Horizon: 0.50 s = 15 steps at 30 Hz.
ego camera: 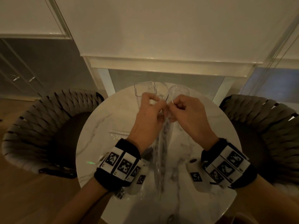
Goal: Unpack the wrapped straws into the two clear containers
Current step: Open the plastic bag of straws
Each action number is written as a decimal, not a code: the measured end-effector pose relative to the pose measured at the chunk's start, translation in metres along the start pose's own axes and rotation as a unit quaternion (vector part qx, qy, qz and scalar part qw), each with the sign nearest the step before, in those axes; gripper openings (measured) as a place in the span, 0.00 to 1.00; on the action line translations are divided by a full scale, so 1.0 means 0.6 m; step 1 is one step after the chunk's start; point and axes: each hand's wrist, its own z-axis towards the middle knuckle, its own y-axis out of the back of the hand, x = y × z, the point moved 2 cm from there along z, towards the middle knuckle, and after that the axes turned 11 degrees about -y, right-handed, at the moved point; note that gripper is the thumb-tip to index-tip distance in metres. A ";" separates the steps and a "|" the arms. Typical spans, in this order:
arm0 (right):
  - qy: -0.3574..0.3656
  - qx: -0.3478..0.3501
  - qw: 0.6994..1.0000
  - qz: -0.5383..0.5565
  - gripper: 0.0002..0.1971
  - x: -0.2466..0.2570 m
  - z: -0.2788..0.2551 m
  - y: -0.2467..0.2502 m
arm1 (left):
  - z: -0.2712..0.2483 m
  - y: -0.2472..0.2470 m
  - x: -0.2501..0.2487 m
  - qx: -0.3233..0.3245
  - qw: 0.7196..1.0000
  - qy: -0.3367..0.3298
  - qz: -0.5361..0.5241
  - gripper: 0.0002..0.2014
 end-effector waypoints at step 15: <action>-0.049 0.070 0.958 -0.275 0.04 -0.066 0.044 0.081 | -0.039 0.062 0.120 0.107 0.971 0.093 0.191 0.20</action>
